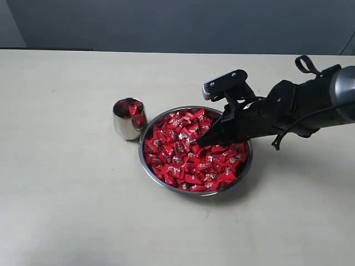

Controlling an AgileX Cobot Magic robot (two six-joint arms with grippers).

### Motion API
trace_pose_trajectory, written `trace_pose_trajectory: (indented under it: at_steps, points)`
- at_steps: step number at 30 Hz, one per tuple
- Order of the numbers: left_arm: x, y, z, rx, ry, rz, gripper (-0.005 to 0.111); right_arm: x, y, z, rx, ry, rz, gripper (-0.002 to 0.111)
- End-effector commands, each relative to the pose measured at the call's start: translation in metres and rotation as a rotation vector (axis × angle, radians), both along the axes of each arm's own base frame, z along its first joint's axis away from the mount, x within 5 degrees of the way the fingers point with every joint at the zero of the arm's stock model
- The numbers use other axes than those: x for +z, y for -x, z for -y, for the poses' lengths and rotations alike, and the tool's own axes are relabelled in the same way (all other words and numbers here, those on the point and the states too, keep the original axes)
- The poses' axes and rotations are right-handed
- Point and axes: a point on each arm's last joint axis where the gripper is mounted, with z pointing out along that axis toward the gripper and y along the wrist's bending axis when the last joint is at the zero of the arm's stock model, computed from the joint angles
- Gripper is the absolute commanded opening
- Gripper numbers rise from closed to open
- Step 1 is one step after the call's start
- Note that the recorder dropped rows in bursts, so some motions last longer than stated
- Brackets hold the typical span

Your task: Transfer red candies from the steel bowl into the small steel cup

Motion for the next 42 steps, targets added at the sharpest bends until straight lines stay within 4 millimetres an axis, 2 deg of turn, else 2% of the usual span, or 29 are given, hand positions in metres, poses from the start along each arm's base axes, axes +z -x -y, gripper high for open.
trace_pose_trajectory:
  at_steps: [1,13,18,23,30,42]
  points:
    - [-0.001,0.000,0.000,0.001,0.004,0.003,0.000,0.002,-0.003,0.001,0.000,-0.005,-0.014,0.038]
    - [-0.001,0.000,0.000,0.001,0.004,0.003,0.000,-0.001,-0.002,-0.004,0.012,-0.016,-0.081,0.037]
    - [-0.001,0.000,0.000,0.001,0.004,0.003,0.000,-0.005,-0.003,-0.005,0.011,-0.015,-0.094,0.032]
    - [-0.001,0.000,0.000,0.001,0.004,0.003,0.000,-0.008,-0.005,-0.009,0.005,-0.029,-0.125,0.032]
    - [-0.001,0.000,0.000,0.001,0.004,0.003,0.000,-0.005,0.005,-0.026,0.069,-0.025,-0.103,0.032]
    - [-0.001,0.000,0.000,0.001,0.004,0.003,0.000,-0.008,0.005,-0.026,0.069,-0.020,-0.105,0.031]
